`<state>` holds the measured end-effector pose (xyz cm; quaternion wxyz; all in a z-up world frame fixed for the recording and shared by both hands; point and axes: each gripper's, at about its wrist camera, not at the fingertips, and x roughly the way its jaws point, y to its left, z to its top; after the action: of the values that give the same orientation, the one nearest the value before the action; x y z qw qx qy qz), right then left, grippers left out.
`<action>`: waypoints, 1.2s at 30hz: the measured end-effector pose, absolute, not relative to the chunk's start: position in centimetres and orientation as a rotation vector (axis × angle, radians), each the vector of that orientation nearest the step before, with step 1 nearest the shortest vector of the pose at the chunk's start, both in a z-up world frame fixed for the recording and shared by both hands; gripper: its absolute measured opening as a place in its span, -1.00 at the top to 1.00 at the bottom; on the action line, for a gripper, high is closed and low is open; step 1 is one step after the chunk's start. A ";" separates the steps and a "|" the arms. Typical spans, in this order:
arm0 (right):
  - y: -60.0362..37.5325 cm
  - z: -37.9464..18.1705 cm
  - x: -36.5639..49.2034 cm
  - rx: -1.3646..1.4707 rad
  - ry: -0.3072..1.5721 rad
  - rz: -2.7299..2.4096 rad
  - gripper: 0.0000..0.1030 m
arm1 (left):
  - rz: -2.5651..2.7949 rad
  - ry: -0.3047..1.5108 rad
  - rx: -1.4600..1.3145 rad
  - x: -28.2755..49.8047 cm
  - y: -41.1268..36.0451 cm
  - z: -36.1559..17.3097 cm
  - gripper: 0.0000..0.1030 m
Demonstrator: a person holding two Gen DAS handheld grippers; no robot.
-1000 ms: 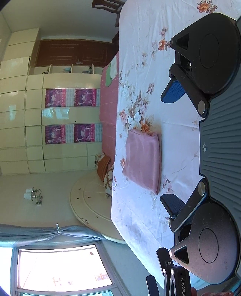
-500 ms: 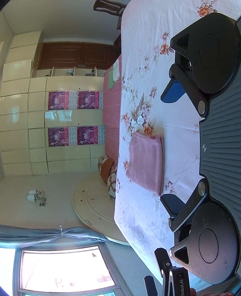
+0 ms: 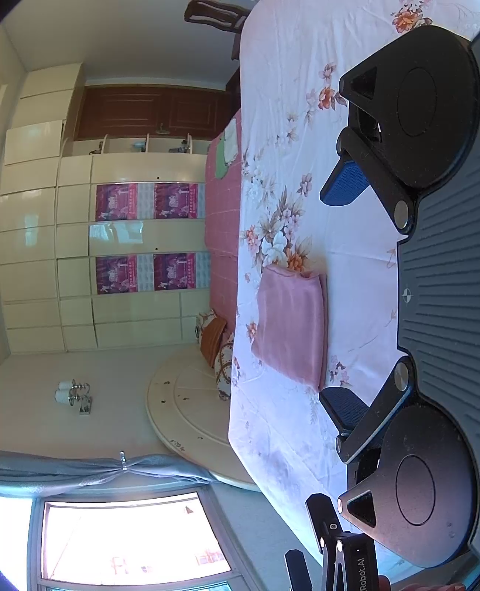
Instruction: Fold small clothes
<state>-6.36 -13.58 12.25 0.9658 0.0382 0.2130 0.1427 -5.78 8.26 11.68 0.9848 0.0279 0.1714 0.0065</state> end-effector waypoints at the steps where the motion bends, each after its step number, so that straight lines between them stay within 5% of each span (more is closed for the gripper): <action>1: -13.6 12.3 -6.3 0.077 0.432 0.288 -1.00 | 0.013 0.344 0.055 -5.8 8.3 11.7 -0.99; 36: -13.4 12.5 -5.3 0.074 0.433 0.298 -1.00 | 0.032 0.348 0.032 -5.2 8.3 12.0 -0.99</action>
<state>-5.33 -13.36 12.55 0.9650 0.0363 0.2142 0.1472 -5.16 8.34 12.01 0.9847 0.0158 0.1731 0.0158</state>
